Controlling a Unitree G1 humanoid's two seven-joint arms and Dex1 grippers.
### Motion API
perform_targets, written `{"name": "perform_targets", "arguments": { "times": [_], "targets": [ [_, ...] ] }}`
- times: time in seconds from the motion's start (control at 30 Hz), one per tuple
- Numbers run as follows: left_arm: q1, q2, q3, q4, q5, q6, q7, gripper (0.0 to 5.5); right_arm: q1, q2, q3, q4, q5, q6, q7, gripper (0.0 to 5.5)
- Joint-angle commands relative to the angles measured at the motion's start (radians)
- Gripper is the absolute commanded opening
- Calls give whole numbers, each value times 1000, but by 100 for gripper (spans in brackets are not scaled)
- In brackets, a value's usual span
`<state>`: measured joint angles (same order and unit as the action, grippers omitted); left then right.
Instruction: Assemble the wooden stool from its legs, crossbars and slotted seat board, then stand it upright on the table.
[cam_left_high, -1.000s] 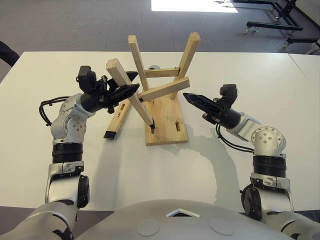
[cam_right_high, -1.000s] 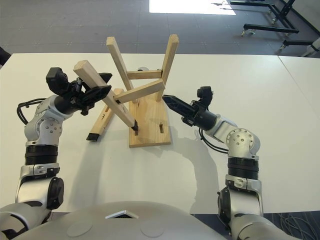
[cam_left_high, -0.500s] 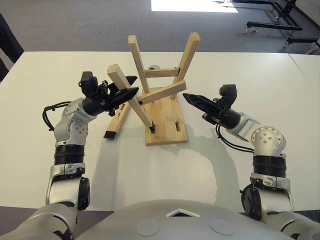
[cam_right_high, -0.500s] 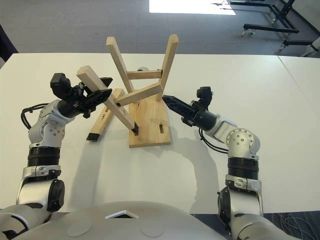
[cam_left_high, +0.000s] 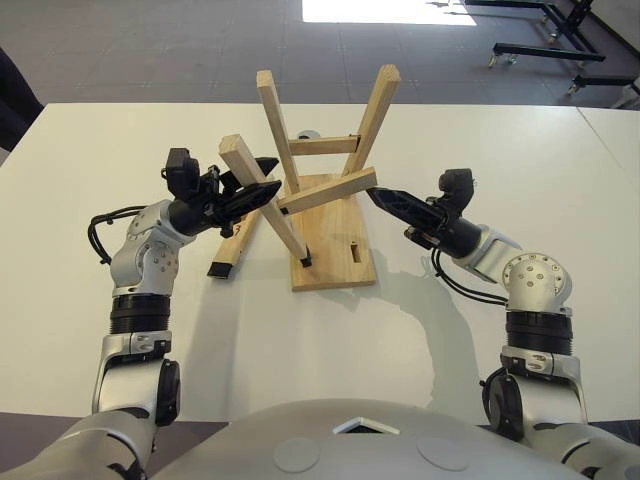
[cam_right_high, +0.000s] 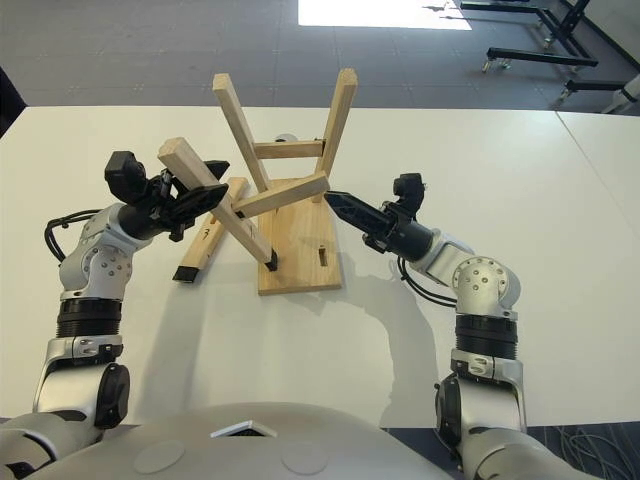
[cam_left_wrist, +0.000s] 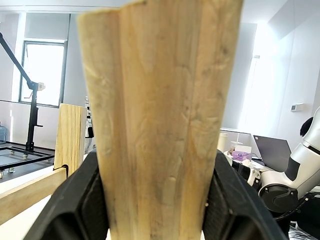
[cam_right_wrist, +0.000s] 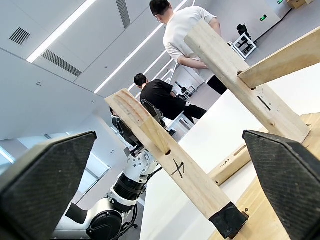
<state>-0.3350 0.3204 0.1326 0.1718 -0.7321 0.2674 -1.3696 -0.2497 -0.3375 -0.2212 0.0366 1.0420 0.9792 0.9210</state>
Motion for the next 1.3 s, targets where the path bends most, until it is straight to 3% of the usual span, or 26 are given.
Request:
{"name": "perform_targets", "arguments": {
  "times": [0.03,0.97,1.3],
  "targets": [
    [-5,5,-5,13,14,-14,-2,205,-6,0,-5,3,6,1,-7,540],
    [14,8,-74,87,77,-91,-46,205,-1,7,-6,-2,8,1,-11,540],
    [-51,34,-48,68,51,-73,-32,205,-4,14,-4,-5,9,3,-16,540]
  ]
}}
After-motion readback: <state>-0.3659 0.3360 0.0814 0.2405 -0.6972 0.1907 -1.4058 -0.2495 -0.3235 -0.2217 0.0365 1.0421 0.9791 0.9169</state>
